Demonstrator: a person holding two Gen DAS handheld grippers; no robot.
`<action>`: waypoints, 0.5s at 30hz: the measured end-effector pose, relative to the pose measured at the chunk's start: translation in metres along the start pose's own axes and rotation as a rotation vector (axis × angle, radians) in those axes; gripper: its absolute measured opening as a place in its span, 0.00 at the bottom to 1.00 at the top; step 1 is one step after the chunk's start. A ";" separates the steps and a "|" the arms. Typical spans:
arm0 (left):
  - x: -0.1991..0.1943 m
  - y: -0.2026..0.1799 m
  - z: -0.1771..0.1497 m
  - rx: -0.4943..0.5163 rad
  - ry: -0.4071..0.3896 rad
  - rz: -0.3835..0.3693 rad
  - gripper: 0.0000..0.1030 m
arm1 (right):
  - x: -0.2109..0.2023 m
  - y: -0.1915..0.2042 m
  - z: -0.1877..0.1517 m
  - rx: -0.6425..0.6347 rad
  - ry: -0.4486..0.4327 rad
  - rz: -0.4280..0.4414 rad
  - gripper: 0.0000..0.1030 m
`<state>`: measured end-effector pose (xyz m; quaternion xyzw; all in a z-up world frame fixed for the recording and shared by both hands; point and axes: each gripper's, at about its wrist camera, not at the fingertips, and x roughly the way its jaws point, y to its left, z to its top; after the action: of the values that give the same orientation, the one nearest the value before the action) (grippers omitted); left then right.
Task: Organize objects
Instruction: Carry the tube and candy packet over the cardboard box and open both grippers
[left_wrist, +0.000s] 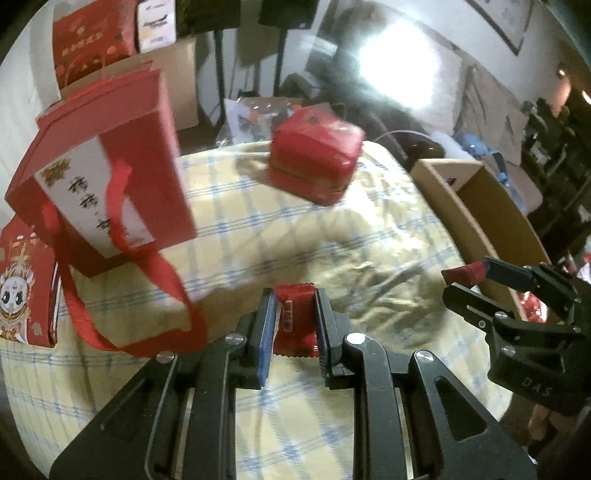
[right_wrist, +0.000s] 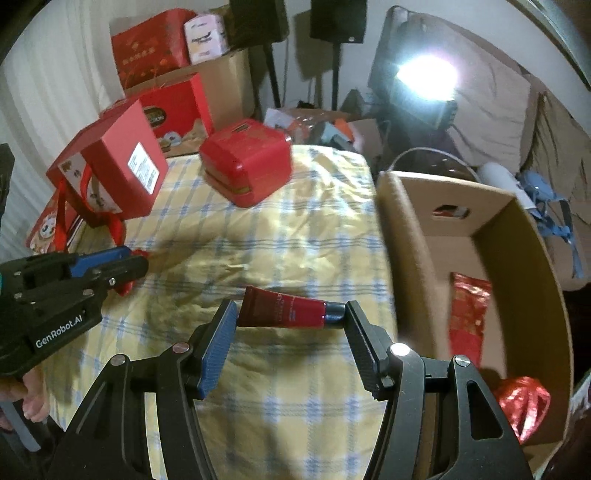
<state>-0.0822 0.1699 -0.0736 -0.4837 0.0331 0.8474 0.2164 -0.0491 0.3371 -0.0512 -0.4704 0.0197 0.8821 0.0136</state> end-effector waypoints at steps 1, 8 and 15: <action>-0.001 -0.005 0.000 0.006 -0.002 -0.004 0.18 | -0.004 -0.003 -0.001 0.001 -0.002 -0.007 0.59; 0.000 -0.049 0.003 0.044 0.003 -0.044 0.18 | -0.028 -0.028 -0.011 0.012 -0.010 -0.056 0.59; 0.004 -0.100 0.003 0.089 0.027 -0.089 0.18 | -0.043 -0.069 -0.025 0.071 -0.016 -0.083 0.59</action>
<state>-0.0461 0.2628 -0.0601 -0.4858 0.0521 0.8282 0.2747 -0.0016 0.4042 -0.0304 -0.4630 0.0315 0.8832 0.0673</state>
